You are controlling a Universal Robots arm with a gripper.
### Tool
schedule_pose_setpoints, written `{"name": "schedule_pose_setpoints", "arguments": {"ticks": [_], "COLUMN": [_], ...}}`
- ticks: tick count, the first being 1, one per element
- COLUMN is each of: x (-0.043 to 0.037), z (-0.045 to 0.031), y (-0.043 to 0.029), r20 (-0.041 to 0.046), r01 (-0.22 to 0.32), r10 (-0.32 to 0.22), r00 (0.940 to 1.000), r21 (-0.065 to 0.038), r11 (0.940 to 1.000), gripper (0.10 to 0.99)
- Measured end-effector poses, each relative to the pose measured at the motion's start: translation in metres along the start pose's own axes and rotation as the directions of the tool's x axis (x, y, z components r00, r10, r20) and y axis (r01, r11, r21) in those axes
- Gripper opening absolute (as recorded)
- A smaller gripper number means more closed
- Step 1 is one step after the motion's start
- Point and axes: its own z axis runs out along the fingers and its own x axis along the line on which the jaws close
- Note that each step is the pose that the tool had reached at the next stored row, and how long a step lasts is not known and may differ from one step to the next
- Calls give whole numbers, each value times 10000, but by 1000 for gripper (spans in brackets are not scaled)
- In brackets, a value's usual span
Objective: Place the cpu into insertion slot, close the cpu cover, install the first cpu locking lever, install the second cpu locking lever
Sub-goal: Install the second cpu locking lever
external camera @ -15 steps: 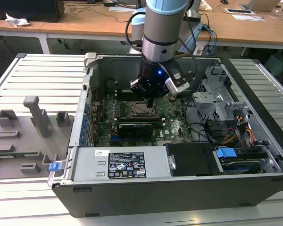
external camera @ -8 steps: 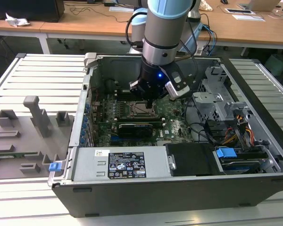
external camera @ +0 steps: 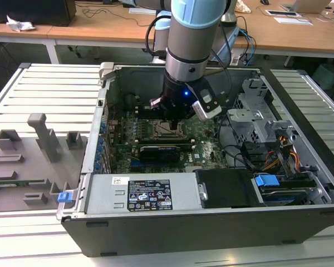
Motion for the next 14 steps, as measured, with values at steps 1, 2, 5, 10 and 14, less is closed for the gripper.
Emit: {"name": "schedule_pose_setpoints", "arguments": {"ticks": [1, 2, 5, 10, 14], "x": [1, 2, 4, 13, 39], "z": [0, 0, 1, 2, 18], "y": [-1, -1, -3, -6, -15], "r20": [0, 0, 0, 1, 4], "r01": [-1, -2, -2, -5, 0], "r10": [1, 2, 2, 5, 0], "r00": [10000, 10000, 10000, 10000, 10000], "r21": [0, 0, 0, -1, -60], "r11": [10000, 10000, 10000, 10000, 10000], "gripper": [106, 106, 106, 106, 106]}}
